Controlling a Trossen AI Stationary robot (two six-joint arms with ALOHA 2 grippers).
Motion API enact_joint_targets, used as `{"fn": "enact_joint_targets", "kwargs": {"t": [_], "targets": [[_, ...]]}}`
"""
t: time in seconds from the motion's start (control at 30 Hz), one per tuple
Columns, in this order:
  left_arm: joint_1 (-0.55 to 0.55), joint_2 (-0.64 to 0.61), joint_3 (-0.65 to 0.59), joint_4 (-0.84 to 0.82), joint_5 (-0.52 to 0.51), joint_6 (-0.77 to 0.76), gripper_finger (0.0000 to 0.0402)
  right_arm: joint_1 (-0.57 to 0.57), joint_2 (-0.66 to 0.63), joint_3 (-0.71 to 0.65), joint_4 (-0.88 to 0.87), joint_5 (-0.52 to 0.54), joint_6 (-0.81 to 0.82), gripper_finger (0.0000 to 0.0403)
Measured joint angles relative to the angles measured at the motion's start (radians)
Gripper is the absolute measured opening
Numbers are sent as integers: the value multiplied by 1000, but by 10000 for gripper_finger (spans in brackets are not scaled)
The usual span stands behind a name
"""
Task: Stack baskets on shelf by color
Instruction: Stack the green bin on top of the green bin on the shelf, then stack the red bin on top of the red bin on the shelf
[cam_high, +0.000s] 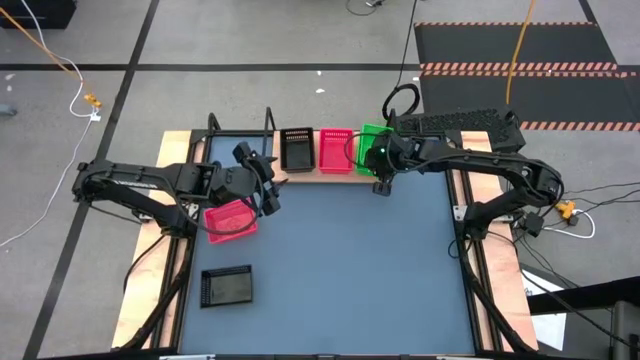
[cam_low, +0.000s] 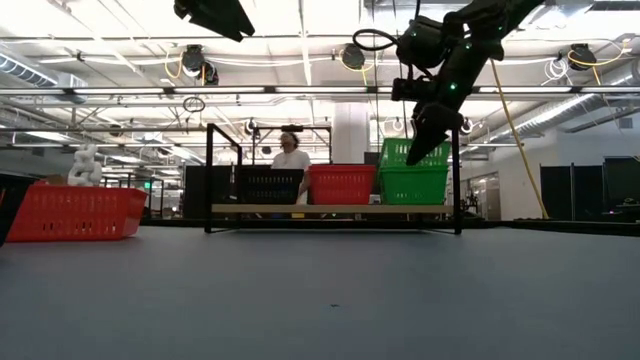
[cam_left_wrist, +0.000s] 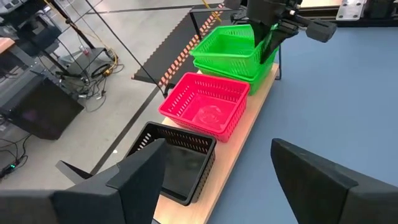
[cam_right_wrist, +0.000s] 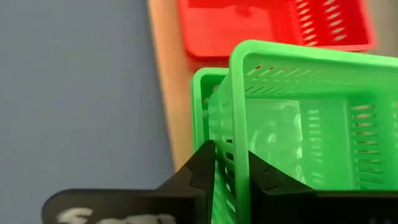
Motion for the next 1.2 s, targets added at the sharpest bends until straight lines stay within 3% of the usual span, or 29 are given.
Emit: {"fn": "enact_joint_targets", "kwargs": {"t": [0.33,0.7,0.93,1.03,1.2], "targets": [[2,0,0,18,-1,30,287,0,-9,0,-7,-23,-59,91],[3,0,0,0,-1,20,285,0,-114,0,39,-25,-74,156],[2,-1,-5,-100,0,-80,285,26,-176,0,30,-19,76,164],[2,-2,-80,-37,1,-155,285,54,-190,0,20,-20,139,164],[1,0,-282,143,91,-174,285,161,-194,-1,29,-25,240,164]]}}
